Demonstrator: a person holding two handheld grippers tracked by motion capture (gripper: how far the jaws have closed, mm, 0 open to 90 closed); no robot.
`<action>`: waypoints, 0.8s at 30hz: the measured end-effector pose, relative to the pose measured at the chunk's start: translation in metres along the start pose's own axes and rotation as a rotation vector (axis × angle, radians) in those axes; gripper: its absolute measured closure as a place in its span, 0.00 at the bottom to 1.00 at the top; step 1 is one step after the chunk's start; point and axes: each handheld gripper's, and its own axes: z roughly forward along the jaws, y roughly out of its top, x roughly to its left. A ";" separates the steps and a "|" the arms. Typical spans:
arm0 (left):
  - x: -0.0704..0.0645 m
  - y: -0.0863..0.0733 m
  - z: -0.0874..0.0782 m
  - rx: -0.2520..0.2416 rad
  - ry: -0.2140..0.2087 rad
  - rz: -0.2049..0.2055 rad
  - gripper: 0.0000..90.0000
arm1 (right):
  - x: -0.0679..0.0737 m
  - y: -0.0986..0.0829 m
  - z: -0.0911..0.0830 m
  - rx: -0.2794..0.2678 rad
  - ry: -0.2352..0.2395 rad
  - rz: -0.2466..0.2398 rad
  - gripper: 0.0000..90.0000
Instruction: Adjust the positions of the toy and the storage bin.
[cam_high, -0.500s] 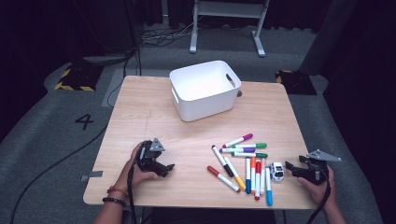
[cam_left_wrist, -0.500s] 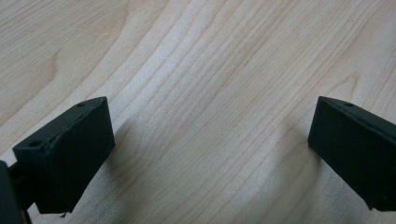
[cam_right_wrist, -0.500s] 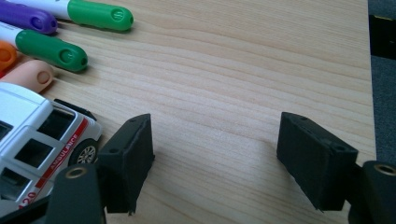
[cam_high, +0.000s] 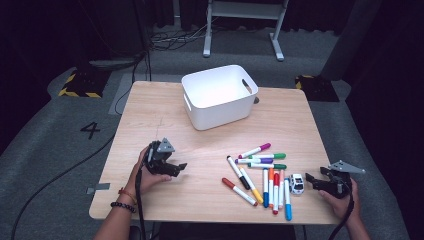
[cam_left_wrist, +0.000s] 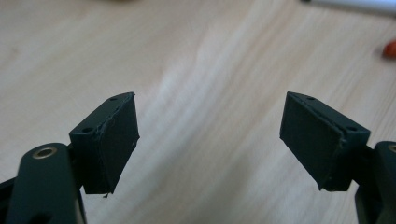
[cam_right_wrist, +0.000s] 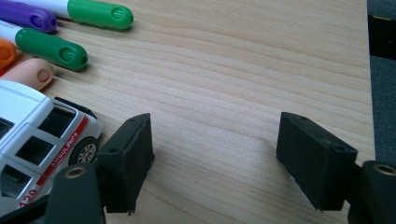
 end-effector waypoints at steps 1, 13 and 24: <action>0.002 0.005 -0.001 -0.008 -0.013 -0.011 0.22 | 0.000 0.000 0.000 0.000 0.000 0.000 0.30; 0.030 0.071 -0.008 -0.105 0.027 0.007 0.22 | 0.000 0.000 0.000 -0.002 0.002 -0.001 0.31; 0.028 0.139 0.008 -0.155 0.014 0.082 0.26 | 0.000 0.000 0.000 -0.001 0.001 0.000 0.31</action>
